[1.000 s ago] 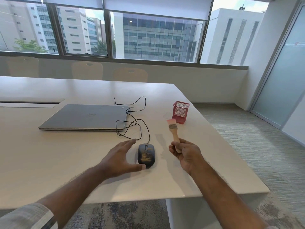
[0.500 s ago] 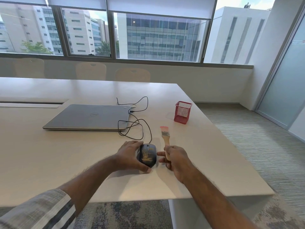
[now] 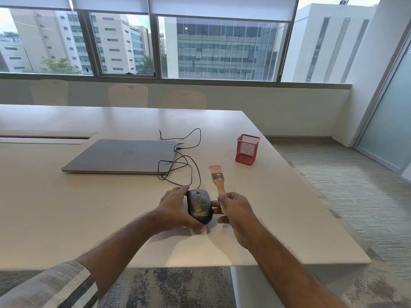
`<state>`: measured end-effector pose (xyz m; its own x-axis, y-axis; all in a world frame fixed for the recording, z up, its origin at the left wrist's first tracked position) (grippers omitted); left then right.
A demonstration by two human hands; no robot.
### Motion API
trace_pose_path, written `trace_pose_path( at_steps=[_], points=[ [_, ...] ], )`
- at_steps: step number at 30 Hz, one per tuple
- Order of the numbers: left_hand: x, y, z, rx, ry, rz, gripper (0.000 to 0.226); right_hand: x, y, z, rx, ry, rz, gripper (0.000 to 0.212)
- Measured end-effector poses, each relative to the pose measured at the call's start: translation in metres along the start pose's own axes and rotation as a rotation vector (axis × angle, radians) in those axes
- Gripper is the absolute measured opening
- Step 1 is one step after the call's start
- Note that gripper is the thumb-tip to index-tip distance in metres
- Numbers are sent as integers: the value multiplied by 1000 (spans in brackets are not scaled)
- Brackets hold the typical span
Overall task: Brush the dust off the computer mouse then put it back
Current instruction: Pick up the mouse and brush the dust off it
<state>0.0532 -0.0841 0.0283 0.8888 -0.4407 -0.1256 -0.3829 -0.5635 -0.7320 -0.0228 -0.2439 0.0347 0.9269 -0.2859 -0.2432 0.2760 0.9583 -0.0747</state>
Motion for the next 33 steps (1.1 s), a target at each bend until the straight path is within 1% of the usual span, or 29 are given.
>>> trace_pose_path(
  at_steps=[2, 5, 12, 17, 21, 25, 27, 30, 33],
  points=[
    [-5, 2, -5, -4, -3, -5, 128, -3, -4, 2, 23, -19, 9, 22],
    [-15, 3, -10, -16, -4, -5, 132, -9, -11, 3, 35, -48, 26, 21],
    [-42, 10, -25, -45, 23, -25, 133, -27, -22, 5, -9, -118, 71, 21],
    [-65, 16, -32, -34, 32, -57, 140, -42, -23, 0, -40, -147, 101, 20],
    [-84, 21, -31, -23, 28, -54, 141, -58, -21, -2, -23, -164, 120, 20],
    [-102, 20, -25, -45, 37, -45, 131, -79, -16, -6, -4, -166, 121, 19],
    [-111, 20, -23, -49, 51, -34, 130, -91, -13, -8, -1, -172, 109, 18],
    [-128, 18, -22, -41, 88, -35, 134, -111, -8, -11, 21, -171, 93, 16],
    [-148, 16, -15, -45, 103, -25, 142, -132, 0, -16, 51, -165, 84, 15]
  ],
)
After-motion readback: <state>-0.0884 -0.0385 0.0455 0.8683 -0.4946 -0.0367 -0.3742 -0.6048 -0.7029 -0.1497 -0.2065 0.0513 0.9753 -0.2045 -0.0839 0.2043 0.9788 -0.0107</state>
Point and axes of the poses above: each hand's wrist, its own x-axis towards the middle knuckle, its own y-axis out of the palm, z = x × y, the point moved 10 cm from there along x, towards the middle knuckle, and after that the axes turned 3 degrees about z, right-handed, at the moved point
